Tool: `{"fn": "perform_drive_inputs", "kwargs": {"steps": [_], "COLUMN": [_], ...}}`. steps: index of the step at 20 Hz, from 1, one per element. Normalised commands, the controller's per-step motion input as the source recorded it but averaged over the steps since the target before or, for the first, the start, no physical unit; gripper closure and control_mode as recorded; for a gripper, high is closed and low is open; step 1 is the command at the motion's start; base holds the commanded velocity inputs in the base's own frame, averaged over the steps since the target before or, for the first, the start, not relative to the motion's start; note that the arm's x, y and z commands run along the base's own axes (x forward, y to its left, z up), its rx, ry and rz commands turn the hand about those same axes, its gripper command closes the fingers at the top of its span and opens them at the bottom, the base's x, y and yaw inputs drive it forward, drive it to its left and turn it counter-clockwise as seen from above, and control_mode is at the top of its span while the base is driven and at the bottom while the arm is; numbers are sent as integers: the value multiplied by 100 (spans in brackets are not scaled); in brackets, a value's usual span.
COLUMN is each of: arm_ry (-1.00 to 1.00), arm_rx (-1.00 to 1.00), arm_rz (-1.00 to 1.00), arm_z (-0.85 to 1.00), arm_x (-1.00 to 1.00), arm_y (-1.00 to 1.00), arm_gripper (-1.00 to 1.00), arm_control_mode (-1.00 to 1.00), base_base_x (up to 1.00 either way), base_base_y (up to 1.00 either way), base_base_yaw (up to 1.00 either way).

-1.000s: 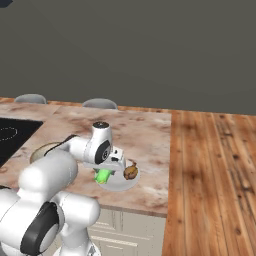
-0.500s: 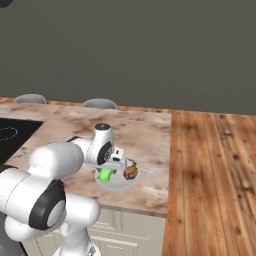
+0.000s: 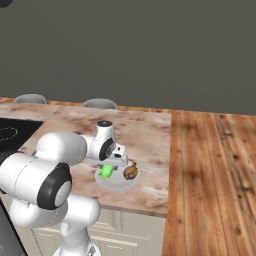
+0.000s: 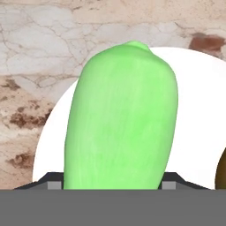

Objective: Place the chicken drumstick on the plate and place the corn on the same plate.

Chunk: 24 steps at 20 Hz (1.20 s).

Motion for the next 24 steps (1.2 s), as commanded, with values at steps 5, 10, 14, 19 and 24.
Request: {"fn": "perform_drive_inputs", "kwargs": {"steps": [5, 10, 14, 19, 24], "arm_ry": [0, 0, 0, 0, 0], "arm_rx": [0, 0, 0, 0, -1], "arm_rz": [0, 0, 0, 0, -1], "arm_z": [-2, 0, 0, 7, 66], "arm_x": [0, 0, 0, 0, -25], "arm_y": [0, 0, 0, -1, 0], "arm_gripper": [-100, -100, -100, -100, -100], "arm_control_mode": [-100, -100, -100, -100, -100], "base_base_x": [0, 0, 0, 0, 0], "base_base_y": [0, 0, 0, 0, 0], "base_base_yaw": [0, 0, 0, 0, 0]}}
